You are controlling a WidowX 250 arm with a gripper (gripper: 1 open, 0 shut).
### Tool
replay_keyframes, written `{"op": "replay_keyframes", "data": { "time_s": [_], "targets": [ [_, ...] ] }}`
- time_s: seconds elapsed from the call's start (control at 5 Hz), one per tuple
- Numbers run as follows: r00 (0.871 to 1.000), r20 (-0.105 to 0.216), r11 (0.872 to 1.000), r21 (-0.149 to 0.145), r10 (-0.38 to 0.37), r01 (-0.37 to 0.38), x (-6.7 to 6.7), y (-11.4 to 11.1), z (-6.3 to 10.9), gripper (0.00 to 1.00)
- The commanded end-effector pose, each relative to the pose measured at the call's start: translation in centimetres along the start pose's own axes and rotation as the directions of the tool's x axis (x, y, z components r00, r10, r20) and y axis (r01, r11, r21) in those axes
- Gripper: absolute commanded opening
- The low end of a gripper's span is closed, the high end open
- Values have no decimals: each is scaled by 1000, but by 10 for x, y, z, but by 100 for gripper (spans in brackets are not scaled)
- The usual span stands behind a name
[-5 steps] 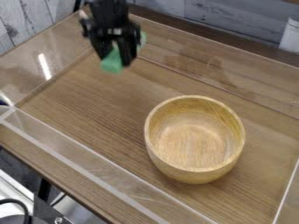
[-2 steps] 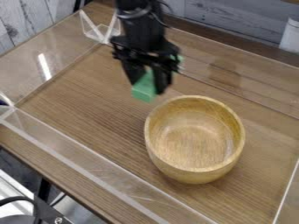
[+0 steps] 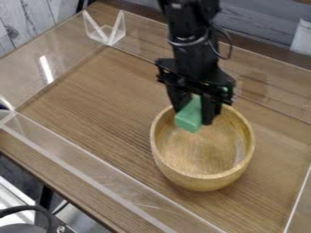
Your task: Put the green block in the brown bowl
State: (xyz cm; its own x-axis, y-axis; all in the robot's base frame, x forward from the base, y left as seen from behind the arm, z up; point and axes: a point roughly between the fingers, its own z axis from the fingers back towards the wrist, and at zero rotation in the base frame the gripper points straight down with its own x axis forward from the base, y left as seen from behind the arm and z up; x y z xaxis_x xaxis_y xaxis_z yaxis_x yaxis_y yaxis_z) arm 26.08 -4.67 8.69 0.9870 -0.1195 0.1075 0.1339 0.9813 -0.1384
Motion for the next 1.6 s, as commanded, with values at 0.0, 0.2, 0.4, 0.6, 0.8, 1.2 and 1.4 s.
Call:
{"op": "replay_keyframes", "data": {
  "time_s": [0.0,0.2,0.4,0.6,0.8,1.2,1.4],
  "targets": [
    [1000,15,1000,4,-24,24,0,-12,-1,0],
    [999,-7,999,5,-34,34,-6,-15,-12,0],
    [999,-22,999,9,-33,34,-9,-12,-19,0],
    [999,-34,999,13,-30,30,-11,-8,-24,0],
    [999,-43,1000,15,-23,23,-12,-5,-27,0],
    [998,-55,1000,17,-8,8,-12,0,-29,0],
    [998,-60,1000,19,0,1,-11,1,-26,100]
  ]
}}
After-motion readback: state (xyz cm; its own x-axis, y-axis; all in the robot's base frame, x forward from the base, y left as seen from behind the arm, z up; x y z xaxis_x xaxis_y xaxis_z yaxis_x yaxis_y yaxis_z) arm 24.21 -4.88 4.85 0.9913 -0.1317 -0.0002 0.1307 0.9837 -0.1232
